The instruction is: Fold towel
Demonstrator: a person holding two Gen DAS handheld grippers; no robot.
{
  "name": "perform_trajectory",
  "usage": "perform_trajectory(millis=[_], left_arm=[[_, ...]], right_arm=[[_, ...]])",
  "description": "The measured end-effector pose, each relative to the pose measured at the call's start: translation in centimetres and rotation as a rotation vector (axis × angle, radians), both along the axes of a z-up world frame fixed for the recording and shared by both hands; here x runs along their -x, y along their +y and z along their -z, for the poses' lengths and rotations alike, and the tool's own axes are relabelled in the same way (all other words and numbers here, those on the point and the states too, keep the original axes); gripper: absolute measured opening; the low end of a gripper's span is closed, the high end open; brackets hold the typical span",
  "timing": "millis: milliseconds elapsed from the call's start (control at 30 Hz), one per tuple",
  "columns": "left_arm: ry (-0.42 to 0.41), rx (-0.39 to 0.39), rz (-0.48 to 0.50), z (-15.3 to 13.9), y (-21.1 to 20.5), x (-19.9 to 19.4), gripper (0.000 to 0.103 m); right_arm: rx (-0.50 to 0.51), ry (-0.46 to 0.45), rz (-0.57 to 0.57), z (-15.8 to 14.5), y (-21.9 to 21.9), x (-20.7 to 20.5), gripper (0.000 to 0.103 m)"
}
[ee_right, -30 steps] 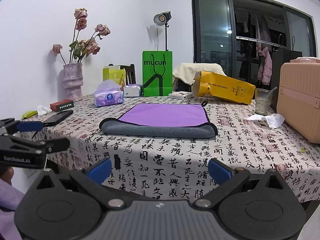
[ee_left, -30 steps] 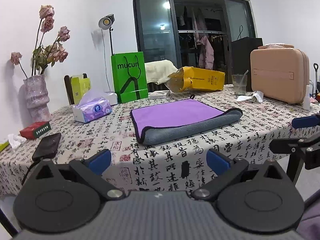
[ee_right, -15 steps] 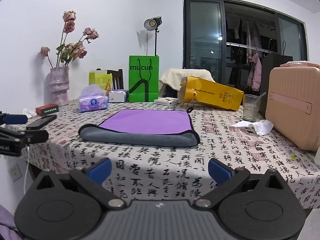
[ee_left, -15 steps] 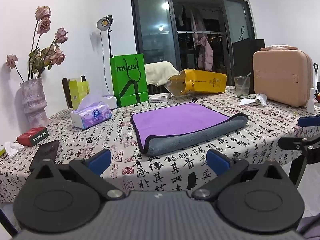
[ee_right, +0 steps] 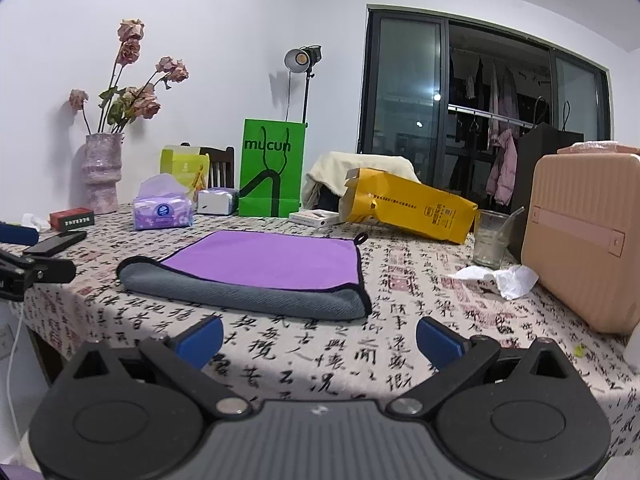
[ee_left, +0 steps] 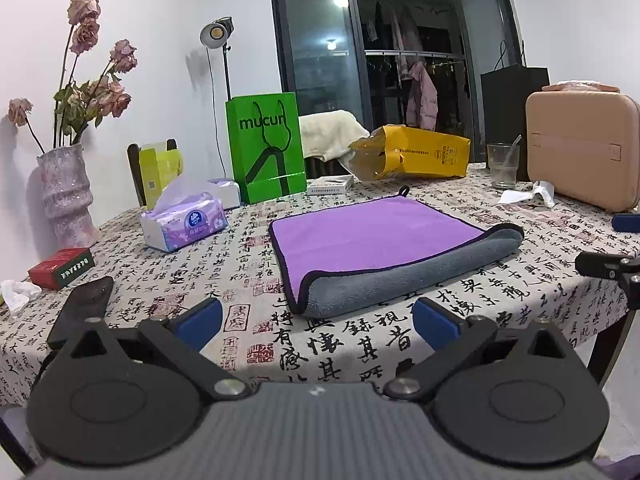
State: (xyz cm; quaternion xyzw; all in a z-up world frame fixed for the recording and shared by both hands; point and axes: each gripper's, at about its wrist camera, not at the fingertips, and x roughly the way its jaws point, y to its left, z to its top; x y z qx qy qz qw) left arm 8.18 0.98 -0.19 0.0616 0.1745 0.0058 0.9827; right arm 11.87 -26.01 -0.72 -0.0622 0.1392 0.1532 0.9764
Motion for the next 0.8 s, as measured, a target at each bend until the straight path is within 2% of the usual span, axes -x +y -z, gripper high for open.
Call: perform_trajectory(millis=[200,400,633,733,800], left_arm=[[0.021,0.005,0.01,0.5,-0.2,-2.2,0.103],[0.036,0.012,0.023,0.9,-0.3,-4.8,0.103],[0.045,0.017,0.014,1.3,0.2,-7.5,0.103],[0.057,0.006,0.01,1.9,0.6,-8.8,0.095],[0.074,0.008,0.011,2.2,0.8,-9.7,0.08]], right_arm=[[0.016,-0.028,0.006,0.4,-0.6,-2.0,0.103],[0.012,-0.009,0.015,1.1,-1.2,-4.7,0.101],[0.029,0.015,-0.009,1.7,-1.3,-8.0,0.092],[0.031,0.023,-0.026,1.8,-1.1,-9.6,0.089],[0.034,0.029,-0.037,1.8,-0.9,-10.6,0.084]])
